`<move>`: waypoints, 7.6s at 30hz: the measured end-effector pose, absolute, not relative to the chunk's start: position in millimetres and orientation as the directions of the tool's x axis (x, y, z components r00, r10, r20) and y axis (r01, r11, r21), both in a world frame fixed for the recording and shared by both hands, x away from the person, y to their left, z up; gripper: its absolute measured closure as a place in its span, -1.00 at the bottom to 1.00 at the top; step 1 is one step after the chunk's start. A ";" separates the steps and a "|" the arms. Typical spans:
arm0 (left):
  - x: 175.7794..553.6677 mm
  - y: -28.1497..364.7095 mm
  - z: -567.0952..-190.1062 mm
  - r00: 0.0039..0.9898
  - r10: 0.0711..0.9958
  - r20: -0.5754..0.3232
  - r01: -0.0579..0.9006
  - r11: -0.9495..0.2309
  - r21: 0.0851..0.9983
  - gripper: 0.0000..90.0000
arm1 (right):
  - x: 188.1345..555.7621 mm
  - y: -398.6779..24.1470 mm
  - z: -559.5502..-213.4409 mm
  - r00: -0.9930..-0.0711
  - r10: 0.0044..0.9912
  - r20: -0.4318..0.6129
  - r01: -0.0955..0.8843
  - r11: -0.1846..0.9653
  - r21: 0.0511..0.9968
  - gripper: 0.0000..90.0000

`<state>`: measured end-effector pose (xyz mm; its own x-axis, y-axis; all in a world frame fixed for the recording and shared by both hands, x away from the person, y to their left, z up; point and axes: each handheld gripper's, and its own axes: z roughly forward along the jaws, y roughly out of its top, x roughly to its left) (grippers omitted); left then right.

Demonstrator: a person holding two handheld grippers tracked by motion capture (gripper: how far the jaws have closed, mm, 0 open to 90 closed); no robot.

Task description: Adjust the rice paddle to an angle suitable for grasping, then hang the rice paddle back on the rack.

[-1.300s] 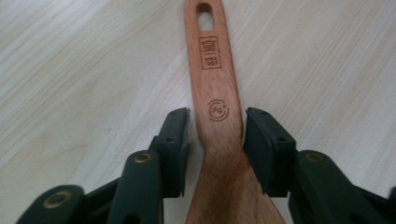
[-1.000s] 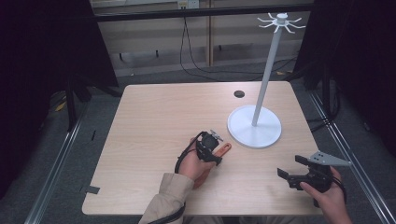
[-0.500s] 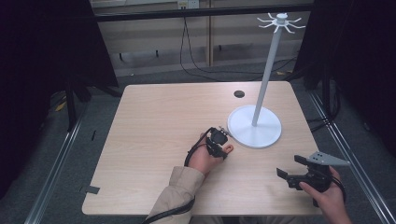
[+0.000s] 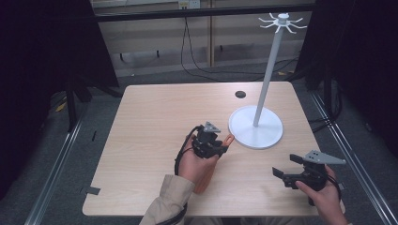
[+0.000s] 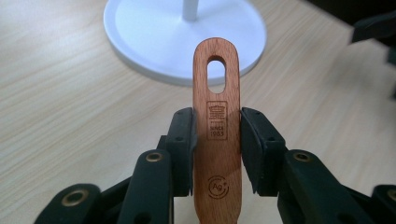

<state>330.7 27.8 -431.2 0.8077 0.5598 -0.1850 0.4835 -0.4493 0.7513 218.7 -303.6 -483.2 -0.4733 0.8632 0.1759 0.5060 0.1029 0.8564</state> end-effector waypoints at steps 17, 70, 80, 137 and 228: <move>316.8 58.4 -400.6 0.806 0.557 -0.201 0.403 -0.268 0.875 0.48 | 238.0 -241.1 -470.9 -0.563 0.803 0.197 0.423 0.075 0.903 -0.87; 303.4 89.2 -413.6 0.707 0.688 -0.166 0.362 -0.150 0.920 -0.49 | 274.2 -173.8 -421.5 -0.638 0.718 0.278 0.398 -0.001 0.917 0.82; 308.0 105.7 -431.0 0.663 0.736 -0.139 0.382 -0.172 0.908 -0.70 | 280.9 -179.1 -411.0 -0.667 0.701 0.254 0.383 0.030 0.923 0.82; 310.5 115.8 -459.4 0.622 0.771 -0.140 0.442 -0.198 0.875 -0.83 | 331.4 -229.3 -291.1 -0.704 0.681 0.200 0.285 0.014 0.958 0.82; 311.9 121.7 -458.2 0.627 0.768 -0.131 0.432 -0.203 0.879 -0.83 | 368.1 -275.9 -269.7 -0.585 0.791 0.178 0.248 -0.034 0.968 -0.08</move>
